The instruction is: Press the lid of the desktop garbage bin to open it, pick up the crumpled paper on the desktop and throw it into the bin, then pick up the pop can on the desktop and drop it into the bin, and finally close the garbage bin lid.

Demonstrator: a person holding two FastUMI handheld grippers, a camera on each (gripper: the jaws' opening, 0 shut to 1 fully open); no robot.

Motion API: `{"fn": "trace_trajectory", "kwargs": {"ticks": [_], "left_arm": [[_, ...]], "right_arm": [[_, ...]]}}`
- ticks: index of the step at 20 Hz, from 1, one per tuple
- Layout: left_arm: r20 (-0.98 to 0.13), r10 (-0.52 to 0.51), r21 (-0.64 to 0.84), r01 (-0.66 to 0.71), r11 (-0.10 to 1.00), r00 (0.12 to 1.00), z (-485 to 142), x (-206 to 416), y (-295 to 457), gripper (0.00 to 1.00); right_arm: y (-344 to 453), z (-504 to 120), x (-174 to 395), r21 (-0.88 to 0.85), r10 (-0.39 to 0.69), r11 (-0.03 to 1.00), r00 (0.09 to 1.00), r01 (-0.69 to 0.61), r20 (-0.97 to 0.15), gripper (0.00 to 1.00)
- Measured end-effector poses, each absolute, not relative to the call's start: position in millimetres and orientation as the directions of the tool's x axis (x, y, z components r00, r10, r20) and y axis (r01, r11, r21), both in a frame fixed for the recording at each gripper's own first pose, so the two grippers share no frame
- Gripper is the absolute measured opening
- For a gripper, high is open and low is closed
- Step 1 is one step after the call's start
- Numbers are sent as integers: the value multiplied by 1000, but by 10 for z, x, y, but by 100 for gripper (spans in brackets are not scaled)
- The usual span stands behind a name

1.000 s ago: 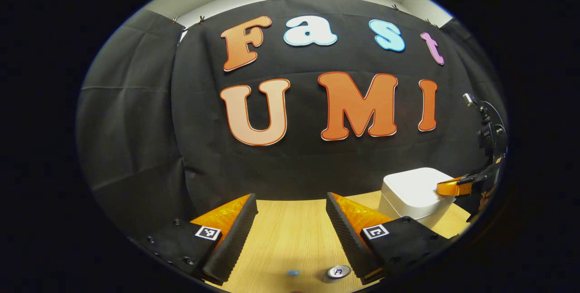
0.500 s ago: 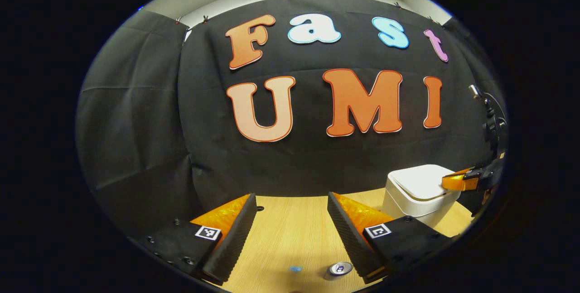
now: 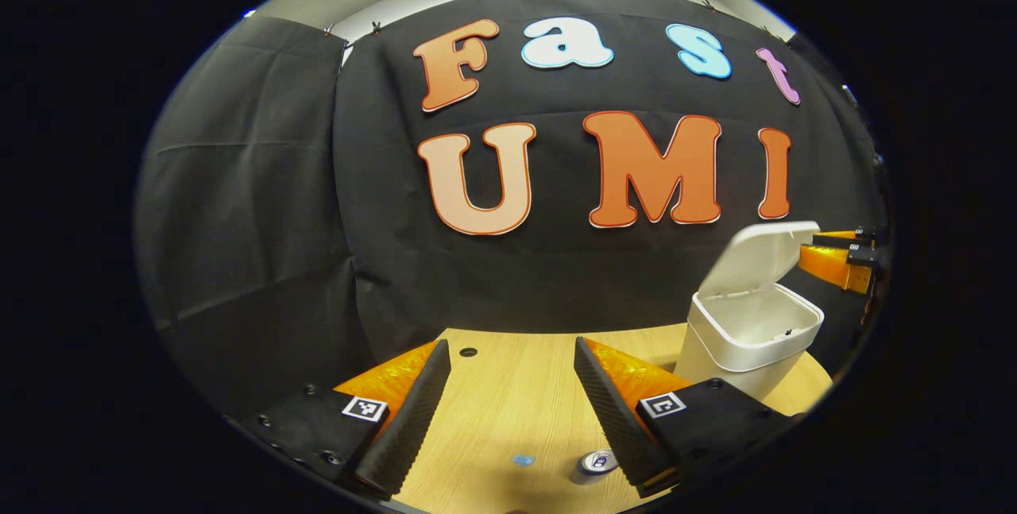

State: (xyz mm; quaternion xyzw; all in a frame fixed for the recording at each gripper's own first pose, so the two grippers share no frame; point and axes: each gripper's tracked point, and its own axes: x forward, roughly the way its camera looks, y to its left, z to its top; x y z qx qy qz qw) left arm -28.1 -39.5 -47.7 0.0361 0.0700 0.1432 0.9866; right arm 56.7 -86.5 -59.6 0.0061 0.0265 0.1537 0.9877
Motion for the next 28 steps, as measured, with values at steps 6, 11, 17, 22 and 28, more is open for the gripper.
{"fn": "trace_trajectory", "kwargs": {"ticks": [6,11,17,22,28], "left_arm": [[-253,243,29,-244,969,936,-926,-356,-500,99],[-394,185,-16,-208,978,900,-1411,-287,-468,100],[-549,109,-61,-169,984,829,-1970,-195,-344,100],[-646,18,-94,-103,990,763,-2485,-66,-258,98],[-742,-59,-96,-19,995,667,-3023,82,-289,98]], "right_arm": [[-503,-826,297,26,432,902,899,-431,-77,77],[-148,-1174,131,49,477,879,867,-475,-148,87],[253,-1616,-10,70,484,873,839,-483,-250,88],[570,-2082,-127,98,480,872,803,-479,-353,89],[942,-2594,-248,171,474,877,752,-449,-457,90]]}}
